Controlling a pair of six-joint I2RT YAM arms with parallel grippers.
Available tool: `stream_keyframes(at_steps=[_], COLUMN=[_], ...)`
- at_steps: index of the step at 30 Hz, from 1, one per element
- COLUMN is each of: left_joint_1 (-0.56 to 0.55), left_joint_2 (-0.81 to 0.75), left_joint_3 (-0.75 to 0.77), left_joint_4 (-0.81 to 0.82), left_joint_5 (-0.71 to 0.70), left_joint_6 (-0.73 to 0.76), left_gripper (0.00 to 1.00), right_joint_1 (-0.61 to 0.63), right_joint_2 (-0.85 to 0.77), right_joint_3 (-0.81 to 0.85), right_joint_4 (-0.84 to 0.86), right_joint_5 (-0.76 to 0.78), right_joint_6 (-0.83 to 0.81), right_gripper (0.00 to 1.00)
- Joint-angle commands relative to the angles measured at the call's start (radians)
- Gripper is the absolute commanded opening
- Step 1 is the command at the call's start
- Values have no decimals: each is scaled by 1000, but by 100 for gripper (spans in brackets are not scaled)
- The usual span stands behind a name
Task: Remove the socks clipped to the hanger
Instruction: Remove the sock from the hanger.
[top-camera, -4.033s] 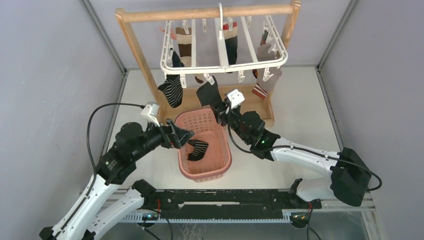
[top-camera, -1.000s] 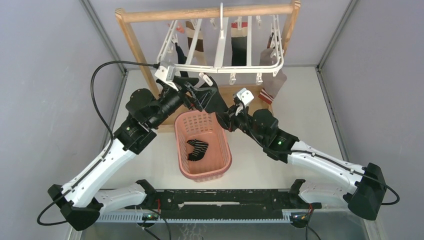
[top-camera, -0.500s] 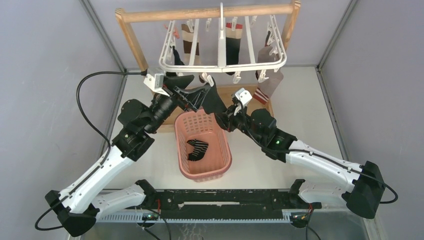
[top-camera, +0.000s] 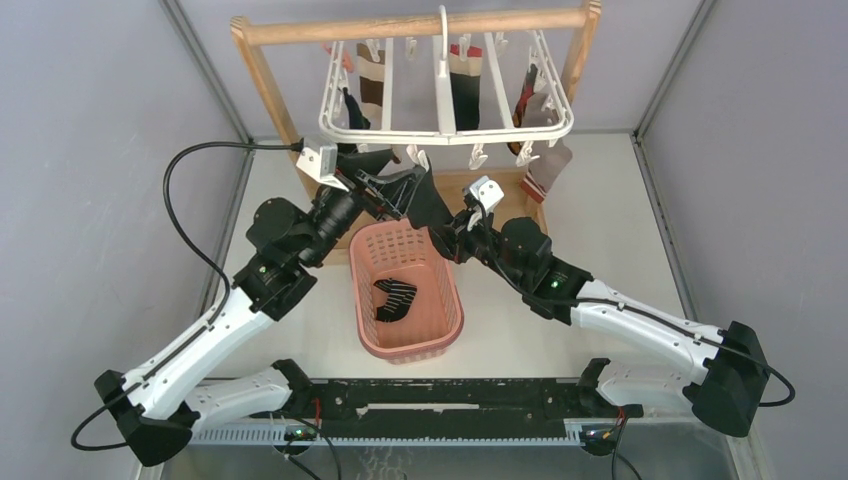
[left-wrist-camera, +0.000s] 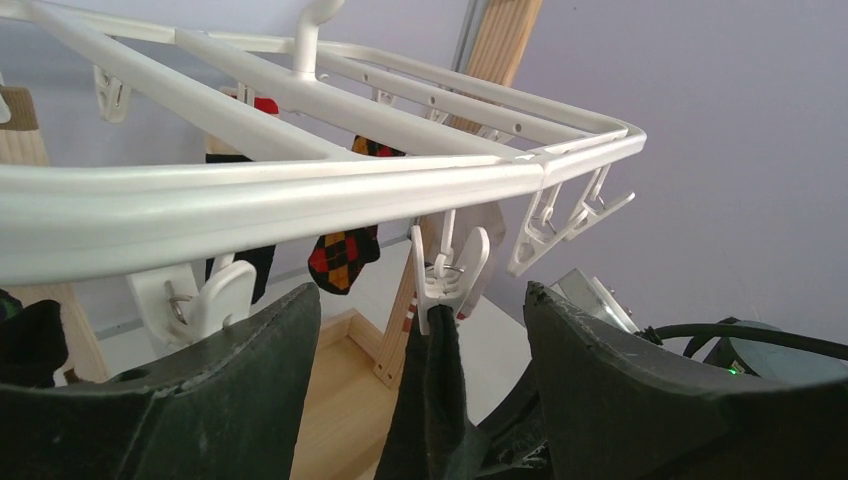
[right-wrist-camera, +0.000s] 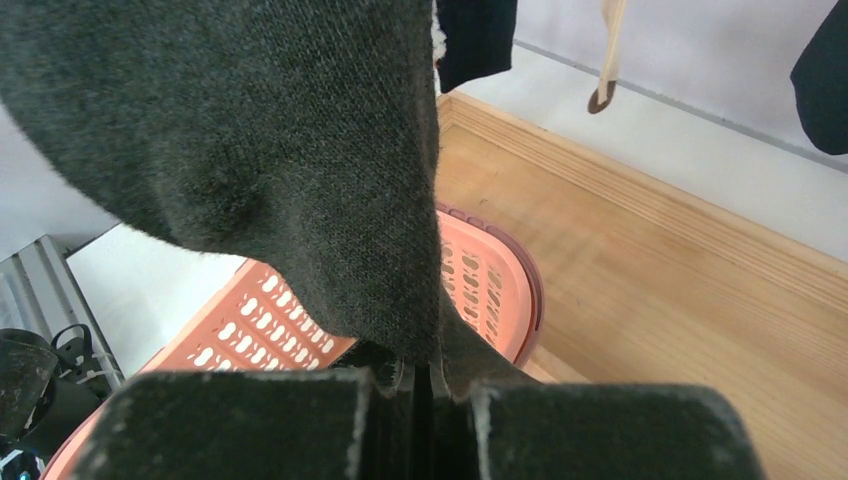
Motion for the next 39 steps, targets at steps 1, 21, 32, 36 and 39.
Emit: stream_keyframes(at_steps=[1, 21, 32, 36, 39], left_joint_1=[-28, -106, -107, -106, -106], left_joint_2=[-8, -79, -27, -9, 6], left_joint_3=[1, -48, 27, 50, 64], left_joint_4=[25, 28, 10, 8, 4], left_joint_5=[-44, -103, -82, -74, -94], left_joint_6=[44, 103, 92, 91, 97], left_gripper=[81, 98, 100, 100, 100], right_joint_1=[2, 4, 4, 4, 4], right_joint_2=[2, 21, 35, 34, 30], right_joint_3=[45, 45, 45, 45, 45], right_joint_4=[40, 33, 43, 41, 38], right_joint_5=[-8, -5, -12, -11, -10], right_joint_6=[16, 16, 20, 19, 18], right_gripper=[0, 0, 0, 0, 0])
